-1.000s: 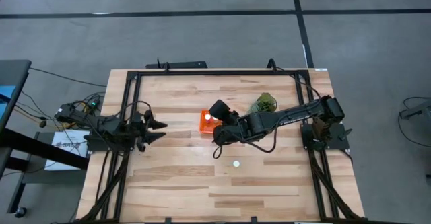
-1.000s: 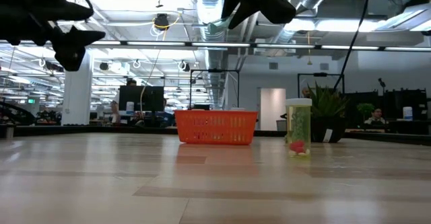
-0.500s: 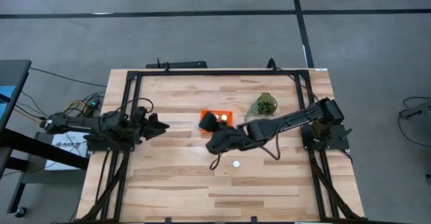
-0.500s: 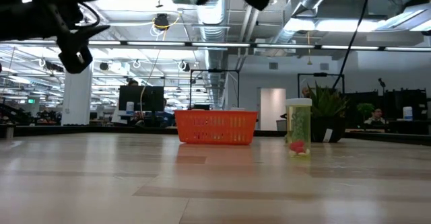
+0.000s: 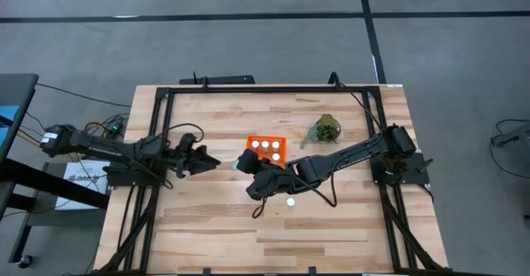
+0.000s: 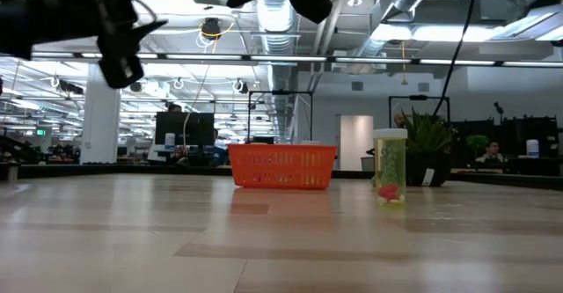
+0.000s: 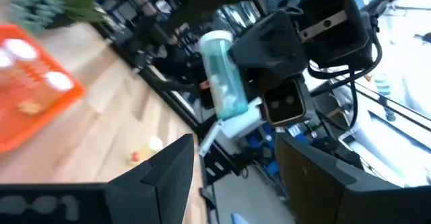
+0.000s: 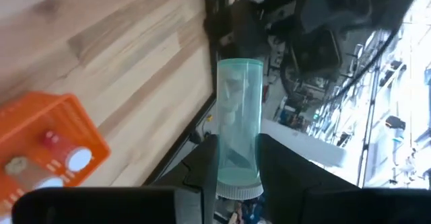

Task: Pick and place pill bottles into a basket
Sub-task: Put the blue pill bottle into the orange bin

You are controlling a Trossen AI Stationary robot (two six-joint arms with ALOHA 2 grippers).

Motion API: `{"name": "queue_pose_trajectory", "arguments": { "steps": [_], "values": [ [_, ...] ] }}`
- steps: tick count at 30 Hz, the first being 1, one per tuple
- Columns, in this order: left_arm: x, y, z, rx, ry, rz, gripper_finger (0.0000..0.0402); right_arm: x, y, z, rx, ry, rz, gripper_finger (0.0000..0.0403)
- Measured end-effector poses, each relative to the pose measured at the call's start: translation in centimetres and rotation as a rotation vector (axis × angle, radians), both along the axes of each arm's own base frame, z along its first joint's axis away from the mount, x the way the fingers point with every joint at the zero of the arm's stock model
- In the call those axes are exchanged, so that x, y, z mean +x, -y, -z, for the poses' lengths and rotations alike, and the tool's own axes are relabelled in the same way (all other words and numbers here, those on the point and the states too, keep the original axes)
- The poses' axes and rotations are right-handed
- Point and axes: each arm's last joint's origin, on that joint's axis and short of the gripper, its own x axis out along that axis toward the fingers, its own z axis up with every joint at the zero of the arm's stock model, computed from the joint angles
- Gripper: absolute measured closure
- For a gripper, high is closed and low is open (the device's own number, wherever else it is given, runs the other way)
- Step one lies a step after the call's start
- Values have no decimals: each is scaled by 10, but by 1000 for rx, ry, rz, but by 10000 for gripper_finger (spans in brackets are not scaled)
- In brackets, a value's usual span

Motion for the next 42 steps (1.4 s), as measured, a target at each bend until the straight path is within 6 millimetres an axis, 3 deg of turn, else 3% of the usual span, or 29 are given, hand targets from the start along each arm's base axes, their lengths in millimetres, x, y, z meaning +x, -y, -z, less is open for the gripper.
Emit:
{"name": "queue_pose_trajectory", "arguments": {
  "steps": [9, 13, 25, 35, 42],
  "values": [
    [60, 11, -30, 81, -71, 225, 204, -1, -5, -1, -6, 15, -3, 315],
    [74, 9, -34, 86, -122, 253, 204, -3, -11, -1, -20, 9, -1, 315],
    [72, -11, -35, 91, -172, 150, 204, -7, -18, 1, -26, -6, -8, 315],
    [71, -11, -35, 92, -168, 157, 208, -6, -14, 1, -18, -6, -6, 315],
    [71, -10, -35, 93, -167, 160, 240, -3, -5, 1, -11, -3, 8, 315]
  ]
}}
